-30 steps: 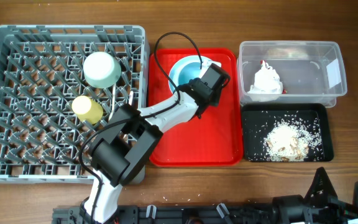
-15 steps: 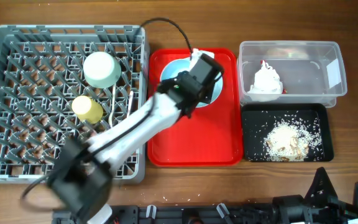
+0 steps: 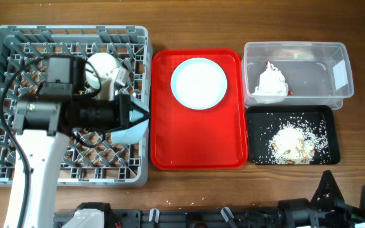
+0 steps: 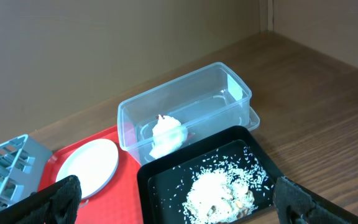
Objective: Sort waste into correct bins and load items into the dishwasher rack
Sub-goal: 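Grasp the light-blue bowl with the left gripper and set it in the rack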
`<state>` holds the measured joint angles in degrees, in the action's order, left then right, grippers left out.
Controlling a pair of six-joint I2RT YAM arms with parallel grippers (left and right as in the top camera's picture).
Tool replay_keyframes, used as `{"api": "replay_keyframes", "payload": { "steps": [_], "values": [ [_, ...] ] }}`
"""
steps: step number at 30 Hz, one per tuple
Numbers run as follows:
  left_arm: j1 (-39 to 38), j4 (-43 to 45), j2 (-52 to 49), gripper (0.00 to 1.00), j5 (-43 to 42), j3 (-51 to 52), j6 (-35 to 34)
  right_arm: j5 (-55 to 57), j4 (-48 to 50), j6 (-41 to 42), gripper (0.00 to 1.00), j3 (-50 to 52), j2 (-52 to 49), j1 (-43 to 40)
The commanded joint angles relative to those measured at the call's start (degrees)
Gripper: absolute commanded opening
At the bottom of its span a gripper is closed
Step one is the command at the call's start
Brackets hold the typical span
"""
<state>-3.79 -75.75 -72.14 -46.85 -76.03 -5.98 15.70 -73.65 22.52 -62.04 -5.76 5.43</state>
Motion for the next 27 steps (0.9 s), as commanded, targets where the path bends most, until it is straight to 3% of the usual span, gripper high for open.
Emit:
{"api": "replay_keyframes", "payload": {
  "steps": [1, 12, 15, 27],
  "values": [
    [7.72, -4.66, -4.63, 0.04, -24.96, 6.12, 18.34, 1.01, 0.22, 0.44, 1.00, -0.11, 0.57, -0.11],
    [19.06, 3.21, -12.90, 0.04, -24.52, 24.30, 20.81, 1.01, 0.22, 0.42, 1.00, -0.11, 0.57, -0.11],
    [23.26, 3.13, -12.94, 0.04, -19.26, 25.83, 20.81, 1.01, 0.22, 0.42, 1.00, -0.11, 0.57, -0.11],
    [33.88, 2.29, -12.94, 0.04, -14.67, 27.17, 20.55, 1.01, 0.22, 0.39, 1.00, -0.11, 0.57, -0.11]
  ]
}}
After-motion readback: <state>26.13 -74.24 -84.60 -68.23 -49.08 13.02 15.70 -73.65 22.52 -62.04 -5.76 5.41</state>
